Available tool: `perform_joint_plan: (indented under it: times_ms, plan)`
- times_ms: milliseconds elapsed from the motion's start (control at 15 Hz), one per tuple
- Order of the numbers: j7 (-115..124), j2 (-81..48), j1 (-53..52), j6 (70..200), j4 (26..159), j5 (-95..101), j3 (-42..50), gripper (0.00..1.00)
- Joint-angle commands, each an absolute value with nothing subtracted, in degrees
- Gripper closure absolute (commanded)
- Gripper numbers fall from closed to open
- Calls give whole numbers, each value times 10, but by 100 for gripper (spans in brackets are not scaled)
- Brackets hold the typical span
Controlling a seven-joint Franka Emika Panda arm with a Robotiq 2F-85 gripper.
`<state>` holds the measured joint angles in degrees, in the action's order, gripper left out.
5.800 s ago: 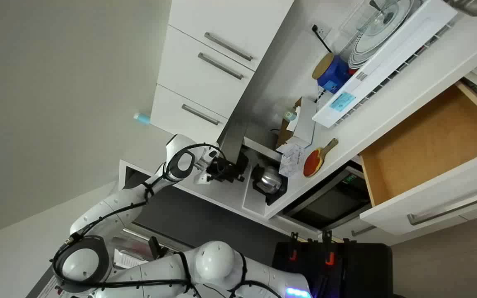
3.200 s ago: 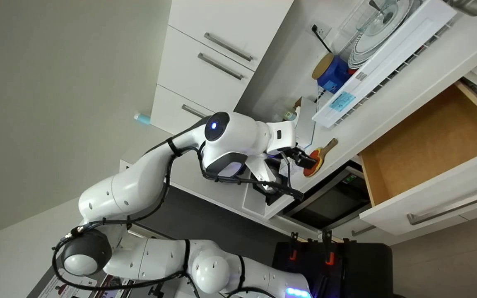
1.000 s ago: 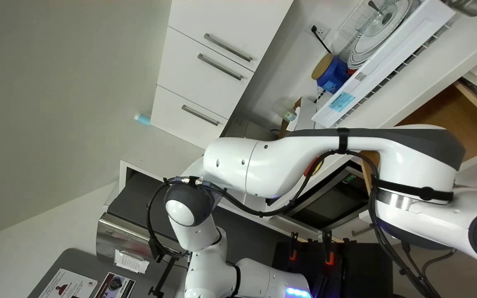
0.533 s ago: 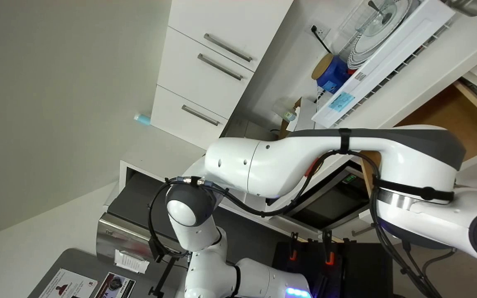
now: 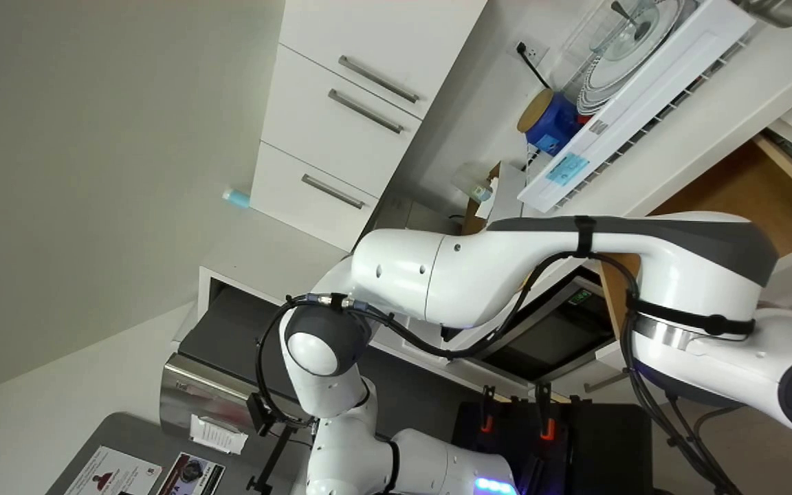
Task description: Close the top drawer
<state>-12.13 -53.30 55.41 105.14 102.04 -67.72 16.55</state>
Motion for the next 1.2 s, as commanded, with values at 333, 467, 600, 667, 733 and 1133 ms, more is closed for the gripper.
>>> perform_joint_plan:
  times_ms: [333, 467, 600, 667, 733, 1133]
  plan:
    - [-97, -569, 519, 1091, 984, -748, 135, 100]
    - [-90, -580, 509, 1092, 968, -768, 127, 100]
    - [-79, -593, 498, 1086, 950, -791, 118, 100]
    - [-73, -598, 491, 1083, 941, -799, 114, 100]
    - [-63, -603, 484, 1082, 933, -808, 112, 100]
    - [26, -662, 448, 1087, 817, -833, 113, 100]
